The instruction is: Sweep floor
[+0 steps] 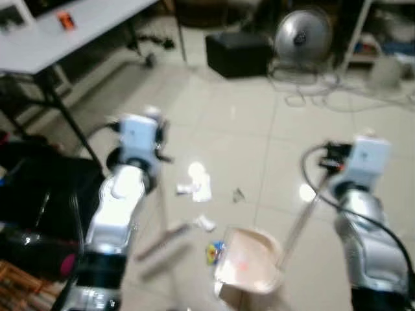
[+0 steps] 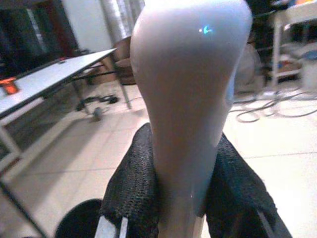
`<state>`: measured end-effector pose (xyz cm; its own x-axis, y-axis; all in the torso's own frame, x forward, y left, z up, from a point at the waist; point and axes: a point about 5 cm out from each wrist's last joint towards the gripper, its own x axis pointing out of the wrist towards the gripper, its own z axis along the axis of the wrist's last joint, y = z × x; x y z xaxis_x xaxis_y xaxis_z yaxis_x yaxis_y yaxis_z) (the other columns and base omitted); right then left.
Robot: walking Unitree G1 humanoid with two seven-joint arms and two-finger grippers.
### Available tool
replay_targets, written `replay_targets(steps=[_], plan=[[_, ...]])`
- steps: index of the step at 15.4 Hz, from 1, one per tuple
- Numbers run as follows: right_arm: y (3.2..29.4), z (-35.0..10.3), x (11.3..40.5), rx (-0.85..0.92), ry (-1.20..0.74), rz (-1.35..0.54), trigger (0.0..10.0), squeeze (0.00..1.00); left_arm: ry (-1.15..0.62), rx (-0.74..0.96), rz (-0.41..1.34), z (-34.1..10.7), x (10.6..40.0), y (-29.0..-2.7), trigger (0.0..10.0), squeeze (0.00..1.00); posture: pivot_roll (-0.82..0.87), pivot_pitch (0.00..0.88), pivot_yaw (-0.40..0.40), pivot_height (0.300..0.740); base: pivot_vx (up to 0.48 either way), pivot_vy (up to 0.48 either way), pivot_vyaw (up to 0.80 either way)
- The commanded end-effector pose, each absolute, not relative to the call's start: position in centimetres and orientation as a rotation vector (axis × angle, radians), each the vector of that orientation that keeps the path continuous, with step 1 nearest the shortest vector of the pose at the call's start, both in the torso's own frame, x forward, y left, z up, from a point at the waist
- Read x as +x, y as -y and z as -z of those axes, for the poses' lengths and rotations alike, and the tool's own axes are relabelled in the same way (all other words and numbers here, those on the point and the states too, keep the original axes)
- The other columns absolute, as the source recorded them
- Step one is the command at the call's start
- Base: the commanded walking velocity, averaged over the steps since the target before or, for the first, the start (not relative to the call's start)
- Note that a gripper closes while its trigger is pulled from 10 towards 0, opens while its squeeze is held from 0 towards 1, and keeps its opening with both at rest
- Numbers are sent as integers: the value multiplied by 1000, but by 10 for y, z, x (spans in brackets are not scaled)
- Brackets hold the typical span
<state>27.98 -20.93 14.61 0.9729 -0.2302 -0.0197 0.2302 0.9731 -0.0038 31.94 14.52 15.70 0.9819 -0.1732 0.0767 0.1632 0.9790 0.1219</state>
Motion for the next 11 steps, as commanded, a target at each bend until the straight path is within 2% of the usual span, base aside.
replay_targets(steps=[1,10,11], plan=[[200,-159,284,5,41,196,10000,0,127,137,139,-166,319,-156,10000,0,8,30,65,740,371,0,0],[199,-161,286,-41,50,166,10000,0,128,141,137,-165,318,-159,10000,0,9,11,57,740,372,0,0],[196,-162,287,-63,64,141,10000,0,128,131,129,-165,318,-160,10000,0,10,12,56,740,0,0,0]])
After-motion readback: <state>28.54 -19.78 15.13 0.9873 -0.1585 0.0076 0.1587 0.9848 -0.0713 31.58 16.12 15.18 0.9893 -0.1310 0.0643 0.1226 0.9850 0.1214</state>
